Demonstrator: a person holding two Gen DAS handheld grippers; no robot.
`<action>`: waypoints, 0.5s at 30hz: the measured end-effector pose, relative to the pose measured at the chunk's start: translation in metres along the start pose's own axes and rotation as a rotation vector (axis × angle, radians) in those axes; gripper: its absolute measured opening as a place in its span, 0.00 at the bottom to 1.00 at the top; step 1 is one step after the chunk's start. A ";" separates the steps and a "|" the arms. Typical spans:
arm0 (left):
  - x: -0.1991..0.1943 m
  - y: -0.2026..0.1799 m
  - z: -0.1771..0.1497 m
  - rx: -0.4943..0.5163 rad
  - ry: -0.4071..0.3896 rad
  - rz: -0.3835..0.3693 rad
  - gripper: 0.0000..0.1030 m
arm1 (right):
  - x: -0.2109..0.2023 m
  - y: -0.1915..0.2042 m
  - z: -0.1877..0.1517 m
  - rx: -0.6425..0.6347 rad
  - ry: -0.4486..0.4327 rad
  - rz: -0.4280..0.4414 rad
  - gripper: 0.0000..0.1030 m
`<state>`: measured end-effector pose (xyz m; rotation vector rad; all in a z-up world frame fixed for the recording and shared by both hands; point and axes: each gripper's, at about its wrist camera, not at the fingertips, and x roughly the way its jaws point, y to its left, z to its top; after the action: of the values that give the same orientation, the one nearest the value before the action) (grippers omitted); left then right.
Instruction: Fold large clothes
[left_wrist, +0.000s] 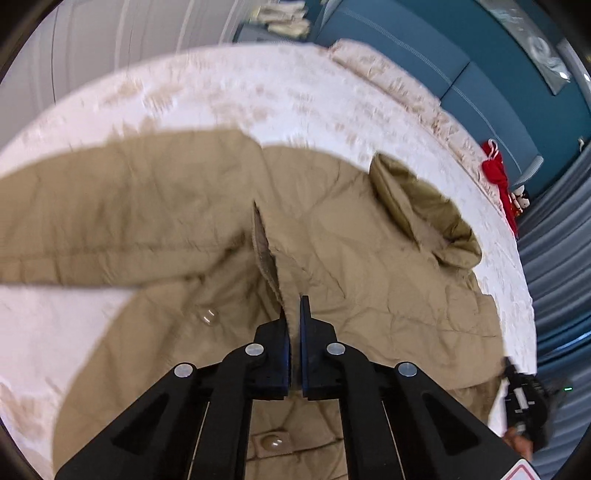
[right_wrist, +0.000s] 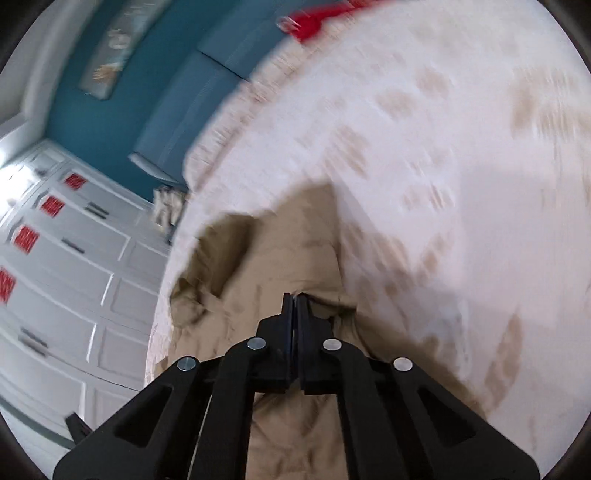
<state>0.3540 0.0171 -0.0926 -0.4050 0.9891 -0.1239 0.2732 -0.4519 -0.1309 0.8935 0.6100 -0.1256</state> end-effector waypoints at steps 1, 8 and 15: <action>0.001 0.001 -0.003 0.027 -0.011 0.022 0.02 | -0.006 0.009 -0.001 -0.074 -0.031 -0.020 0.00; 0.045 0.000 -0.040 0.194 -0.004 0.178 0.05 | 0.033 -0.008 -0.015 -0.170 0.146 -0.270 0.00; 0.048 0.003 -0.052 0.219 -0.068 0.194 0.08 | -0.004 0.092 -0.047 -0.414 0.022 -0.277 0.02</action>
<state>0.3368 -0.0081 -0.1570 -0.1114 0.9312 -0.0413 0.2806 -0.3589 -0.0873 0.4081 0.7460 -0.2288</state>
